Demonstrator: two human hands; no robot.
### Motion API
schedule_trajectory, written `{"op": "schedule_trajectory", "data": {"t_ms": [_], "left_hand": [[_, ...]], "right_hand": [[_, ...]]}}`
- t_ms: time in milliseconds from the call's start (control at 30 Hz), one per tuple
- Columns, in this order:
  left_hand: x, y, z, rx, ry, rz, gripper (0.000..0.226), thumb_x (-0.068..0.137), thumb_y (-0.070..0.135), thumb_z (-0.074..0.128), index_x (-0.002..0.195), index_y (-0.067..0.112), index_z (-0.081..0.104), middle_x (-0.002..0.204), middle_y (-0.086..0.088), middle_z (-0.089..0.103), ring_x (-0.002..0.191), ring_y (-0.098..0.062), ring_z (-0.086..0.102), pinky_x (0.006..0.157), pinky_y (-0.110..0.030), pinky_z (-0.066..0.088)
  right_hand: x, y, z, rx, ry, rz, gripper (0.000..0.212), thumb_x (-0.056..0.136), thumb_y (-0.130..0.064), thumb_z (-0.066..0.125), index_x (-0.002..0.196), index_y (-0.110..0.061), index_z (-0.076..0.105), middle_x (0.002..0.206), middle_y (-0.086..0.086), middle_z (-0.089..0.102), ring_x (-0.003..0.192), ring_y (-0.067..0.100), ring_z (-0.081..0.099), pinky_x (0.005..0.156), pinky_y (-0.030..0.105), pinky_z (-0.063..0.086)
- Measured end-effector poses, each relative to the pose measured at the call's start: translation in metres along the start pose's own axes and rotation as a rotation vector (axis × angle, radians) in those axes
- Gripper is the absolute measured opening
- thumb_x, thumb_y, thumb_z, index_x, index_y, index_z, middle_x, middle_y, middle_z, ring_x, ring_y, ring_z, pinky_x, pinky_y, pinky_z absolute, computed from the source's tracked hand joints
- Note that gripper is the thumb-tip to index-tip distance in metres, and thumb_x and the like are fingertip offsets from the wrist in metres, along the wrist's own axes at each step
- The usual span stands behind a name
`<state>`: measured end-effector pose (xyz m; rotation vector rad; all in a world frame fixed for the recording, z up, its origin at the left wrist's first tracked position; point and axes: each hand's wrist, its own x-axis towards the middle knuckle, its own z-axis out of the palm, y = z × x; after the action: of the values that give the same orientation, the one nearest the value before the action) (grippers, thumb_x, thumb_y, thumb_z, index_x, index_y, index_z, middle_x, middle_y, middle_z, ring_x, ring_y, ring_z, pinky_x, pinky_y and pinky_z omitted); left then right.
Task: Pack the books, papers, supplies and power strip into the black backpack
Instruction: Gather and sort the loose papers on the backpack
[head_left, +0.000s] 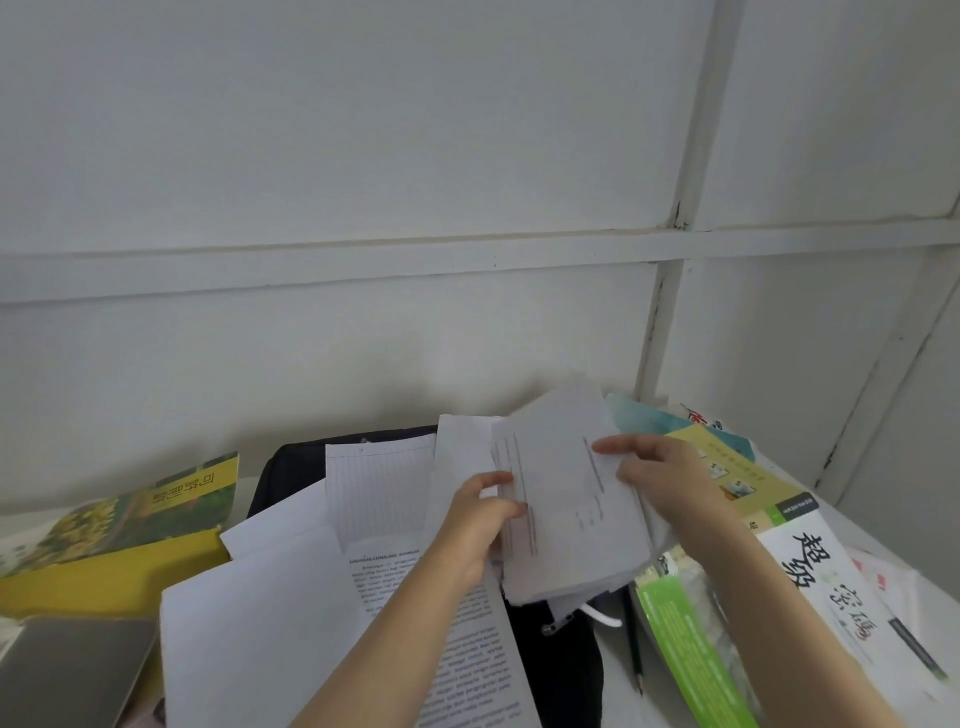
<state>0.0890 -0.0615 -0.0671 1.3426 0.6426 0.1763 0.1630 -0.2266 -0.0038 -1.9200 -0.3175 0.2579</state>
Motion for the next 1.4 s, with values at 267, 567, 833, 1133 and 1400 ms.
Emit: {"op": "schedule_trajectory", "data": {"t_ms": [267, 567, 833, 1133, 1400], "left_hand": [[0.020, 0.030, -0.044, 0.227, 0.160, 0.243, 0.041, 0.084, -0.002, 0.058, 0.122, 0.013, 0.060, 0.122, -0.005, 0.059, 0.108, -0.020, 0.058, 0.084, -0.023, 0.048], [0.040, 0.031, -0.051, 0.457, 0.141, 0.113, 0.045, 0.089, 0.004, 0.055, 0.134, 0.006, 0.048, 0.130, -0.007, 0.051, 0.116, -0.021, 0.048, 0.087, -0.022, 0.038], [0.037, 0.031, -0.057, 0.218, 0.197, 0.101, 0.046, 0.087, -0.008, 0.050, 0.129, 0.010, 0.054, 0.135, -0.009, 0.051, 0.119, -0.026, 0.050, 0.098, -0.033, 0.043], [-0.002, 0.061, -0.096, 0.235, 0.214, 0.279, 0.033, 0.084, -0.002, 0.058, 0.099, 0.026, 0.066, 0.118, 0.000, 0.058, 0.109, -0.017, 0.056, 0.095, -0.029, 0.046], [-0.071, 0.030, -0.153, 0.466, 0.348, 0.222, 0.032, 0.087, 0.005, 0.061, 0.112, 0.025, 0.058, 0.091, 0.005, 0.055, 0.082, -0.008, 0.054, 0.060, -0.017, 0.041]], "right_hand": [[0.033, -0.002, 0.044, -0.213, -0.033, -0.073, 0.036, 0.088, -0.002, 0.045, 0.108, -0.020, 0.067, 0.107, -0.002, 0.060, 0.092, 0.017, 0.053, 0.075, 0.025, 0.039], [0.043, 0.016, 0.098, -0.575, -0.162, -0.031, 0.036, 0.090, -0.005, 0.045, 0.124, -0.013, 0.053, 0.115, 0.008, 0.060, 0.085, 0.016, 0.047, 0.070, 0.022, 0.036], [0.043, 0.021, 0.109, -0.373, -0.040, -0.108, 0.041, 0.085, 0.002, 0.048, 0.122, -0.014, 0.057, 0.123, 0.007, 0.058, 0.098, 0.021, 0.055, 0.069, 0.018, 0.038], [0.022, -0.011, 0.112, -0.032, -0.047, -0.104, 0.031, 0.089, -0.006, 0.042, 0.099, -0.025, 0.065, 0.105, -0.001, 0.059, 0.068, 0.008, 0.050, 0.048, 0.013, 0.033], [-0.035, -0.013, 0.148, -0.156, -0.319, -0.175, 0.028, 0.090, -0.004, 0.045, 0.099, -0.022, 0.065, 0.101, -0.011, 0.054, 0.085, 0.007, 0.051, 0.063, 0.008, 0.038]]}}
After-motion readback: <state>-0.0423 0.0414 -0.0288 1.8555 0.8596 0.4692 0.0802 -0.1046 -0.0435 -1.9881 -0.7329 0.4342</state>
